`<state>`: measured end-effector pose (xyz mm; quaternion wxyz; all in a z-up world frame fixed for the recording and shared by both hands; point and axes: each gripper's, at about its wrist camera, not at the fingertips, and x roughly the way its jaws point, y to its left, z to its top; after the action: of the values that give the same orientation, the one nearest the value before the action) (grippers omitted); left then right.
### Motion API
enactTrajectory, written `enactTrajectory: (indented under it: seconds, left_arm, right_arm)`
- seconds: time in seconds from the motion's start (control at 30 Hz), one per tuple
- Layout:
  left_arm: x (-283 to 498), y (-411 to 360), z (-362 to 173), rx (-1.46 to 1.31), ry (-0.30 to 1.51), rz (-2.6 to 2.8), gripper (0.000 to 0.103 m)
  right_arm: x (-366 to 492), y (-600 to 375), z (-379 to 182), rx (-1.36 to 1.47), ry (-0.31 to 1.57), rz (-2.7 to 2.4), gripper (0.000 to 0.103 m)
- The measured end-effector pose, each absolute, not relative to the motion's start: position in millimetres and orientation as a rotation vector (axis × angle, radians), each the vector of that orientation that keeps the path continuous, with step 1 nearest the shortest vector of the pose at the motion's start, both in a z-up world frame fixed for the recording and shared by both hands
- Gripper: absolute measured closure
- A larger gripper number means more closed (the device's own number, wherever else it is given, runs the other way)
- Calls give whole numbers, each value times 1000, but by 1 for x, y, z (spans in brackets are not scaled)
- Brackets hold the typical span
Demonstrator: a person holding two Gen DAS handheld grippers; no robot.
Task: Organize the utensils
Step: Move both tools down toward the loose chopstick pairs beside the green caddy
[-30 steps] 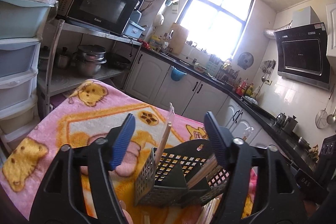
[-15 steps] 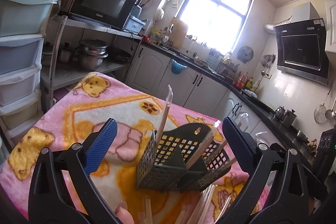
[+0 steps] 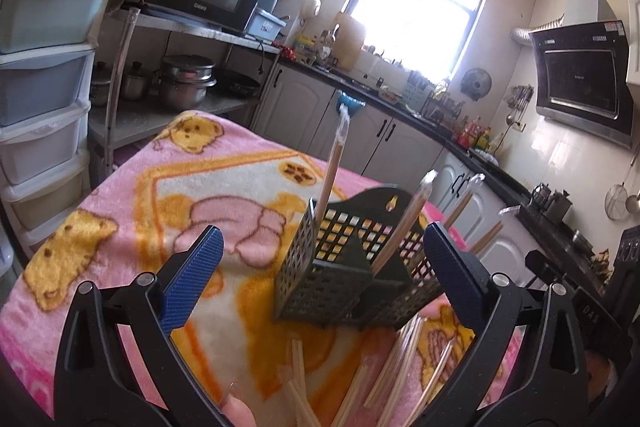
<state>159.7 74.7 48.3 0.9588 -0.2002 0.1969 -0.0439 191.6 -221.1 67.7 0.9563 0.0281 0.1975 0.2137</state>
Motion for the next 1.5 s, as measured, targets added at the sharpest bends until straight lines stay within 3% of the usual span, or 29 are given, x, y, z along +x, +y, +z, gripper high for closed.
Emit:
enactTrajectory:
  seconds: [1.43, 1.5]
  left_arm:
    - [174, 52, -53, -397, 786, -154, 11]
    - [175, 50, -57, -409, 807, -169, 15]
  right_arm:
    - [226, -220, -26, 8, 703, 402, 46]
    - [233, -222, -32, 10, 722, 397, 46]
